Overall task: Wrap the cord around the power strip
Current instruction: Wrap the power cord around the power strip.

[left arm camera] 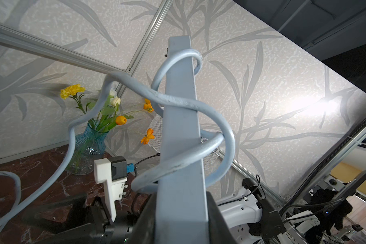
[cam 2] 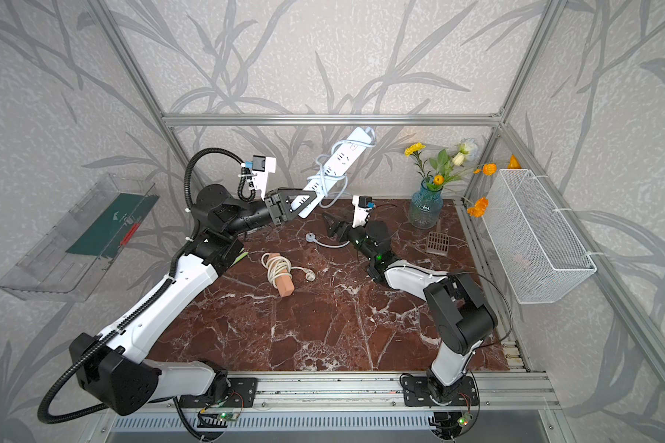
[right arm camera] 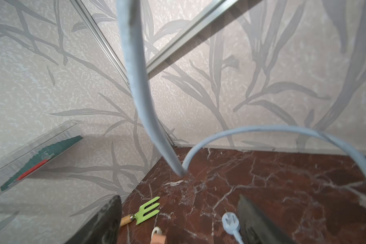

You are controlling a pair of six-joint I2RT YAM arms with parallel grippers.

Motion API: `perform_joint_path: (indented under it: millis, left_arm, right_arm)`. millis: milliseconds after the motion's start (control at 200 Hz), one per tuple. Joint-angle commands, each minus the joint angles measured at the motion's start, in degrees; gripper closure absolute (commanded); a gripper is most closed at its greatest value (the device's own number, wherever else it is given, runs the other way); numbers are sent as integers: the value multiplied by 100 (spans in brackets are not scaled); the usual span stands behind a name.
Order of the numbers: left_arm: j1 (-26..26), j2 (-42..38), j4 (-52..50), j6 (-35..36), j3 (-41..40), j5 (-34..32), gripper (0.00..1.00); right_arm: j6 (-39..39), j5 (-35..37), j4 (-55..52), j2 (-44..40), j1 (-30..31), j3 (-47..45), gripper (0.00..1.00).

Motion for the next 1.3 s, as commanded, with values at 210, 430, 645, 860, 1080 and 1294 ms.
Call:
perform_joint_path:
  millis: [210,430,645,860,1080,1294]
  left_arm:
    - [-158,-170,396,158,392,-138,100]
    - [-157,-213,505,91,331,-306,100]
    - [212,-389,367,194,158,-684,100]
    - [533,-467,-2457,2572,777,-1754,100]
    - [526,-191,-4786,4416,890,-3080,100]
    - [-12,-76,-5877,4653,419,-2645,100]
  right_arm:
    - [-1423,1628,-54,602,265,981,22]
    - [-1221,1673,-60,1191,171,1402,78]
    - [-2044,1809,-406,54,425,-123,100]
    - [-3938,2195,-1330,-1818,1022,-1424,100]
    - [-6140,1545,-2532,-3404,1312,-907,100]
    - [-7294,843,-4118,-2859,1356,1261,100]
